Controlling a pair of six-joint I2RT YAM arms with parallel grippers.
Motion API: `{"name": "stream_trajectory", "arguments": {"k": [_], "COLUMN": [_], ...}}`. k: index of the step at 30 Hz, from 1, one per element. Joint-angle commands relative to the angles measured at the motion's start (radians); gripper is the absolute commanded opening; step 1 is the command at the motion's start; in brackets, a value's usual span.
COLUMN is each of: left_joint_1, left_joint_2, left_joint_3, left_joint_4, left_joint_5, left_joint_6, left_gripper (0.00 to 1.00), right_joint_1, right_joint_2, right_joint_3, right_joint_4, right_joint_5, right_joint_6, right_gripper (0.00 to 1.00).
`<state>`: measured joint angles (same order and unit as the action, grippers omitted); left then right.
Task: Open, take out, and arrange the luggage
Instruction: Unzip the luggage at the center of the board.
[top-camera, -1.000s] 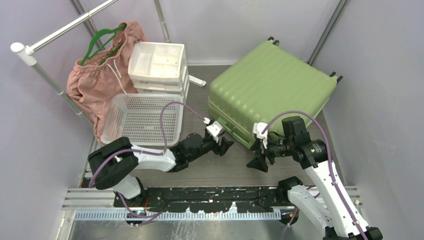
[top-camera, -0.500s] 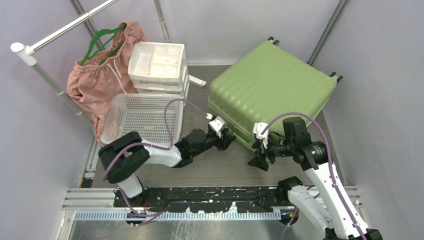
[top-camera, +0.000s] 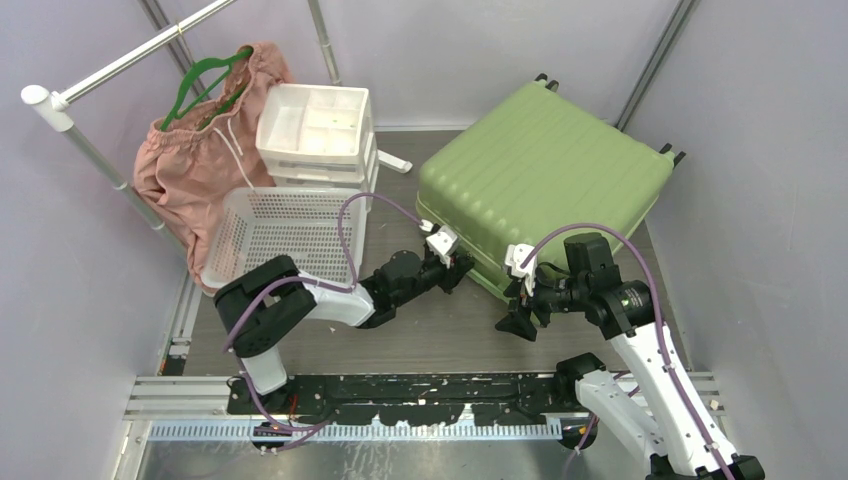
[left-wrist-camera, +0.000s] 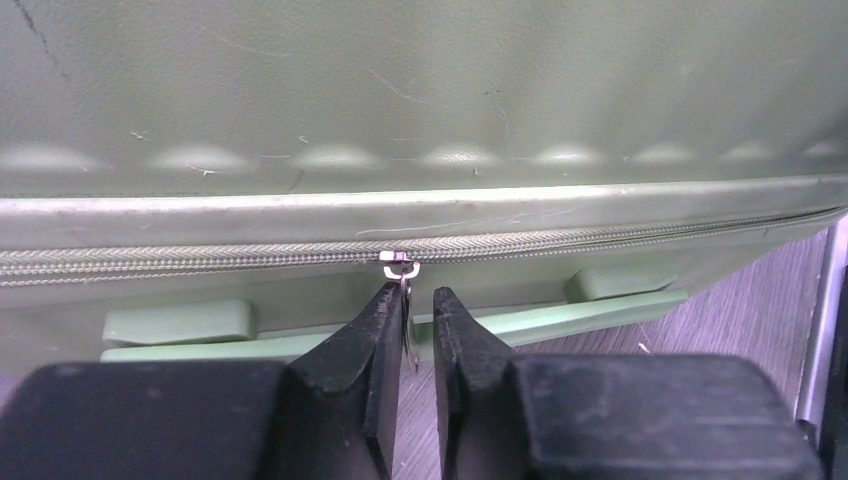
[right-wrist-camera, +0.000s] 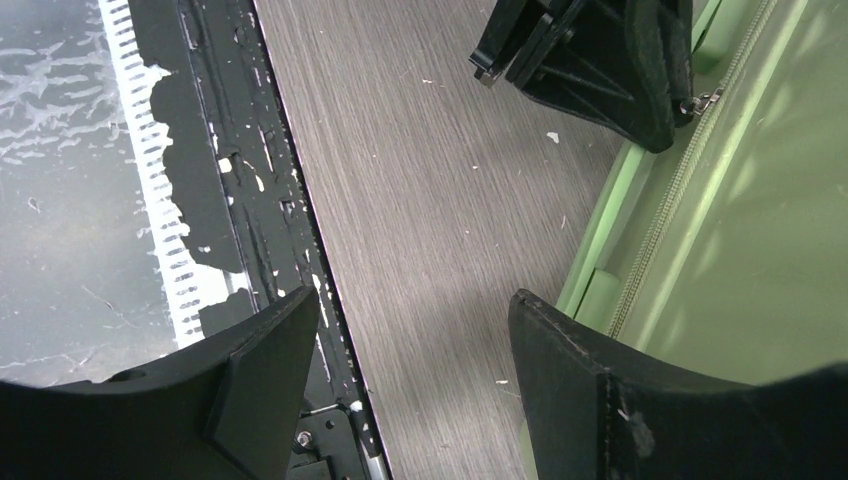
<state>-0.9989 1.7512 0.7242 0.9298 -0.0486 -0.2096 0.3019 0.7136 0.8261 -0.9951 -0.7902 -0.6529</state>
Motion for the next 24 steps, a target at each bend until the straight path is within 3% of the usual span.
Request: {"name": "stream_trajectory", "arguments": {"k": [1,3,16,24], "left_joint_1": [0.012,0.016,0.060,0.129], "left_joint_2": [0.004,0.000,-0.123,-0.155], "left_joint_3": [0.045,0.051,0.009,-0.031], "left_joint_4": [0.050,0.040,-0.107,-0.125], "left_joint_5": [0.005,0.013,-0.105,-0.069], "left_joint_6": [-0.003,-0.006,-0.076,-0.111], "left_gripper": [0.07,0.00,0.00,0.00], "right_joint_1": [0.008,0.011,0.021,0.045], "right_joint_2": [-0.003,-0.002,0.028,0.047], "right_joint_3": [0.018,0.018,0.016,0.012], "right_joint_4": [0.030,0.030,0.039,0.083], "right_joint_5": [-0.002,0.002,0.027,0.029], "right_joint_6": [-0.008,-0.008,-0.001,0.016], "right_gripper": [0.74,0.75,0.74,0.74]}}
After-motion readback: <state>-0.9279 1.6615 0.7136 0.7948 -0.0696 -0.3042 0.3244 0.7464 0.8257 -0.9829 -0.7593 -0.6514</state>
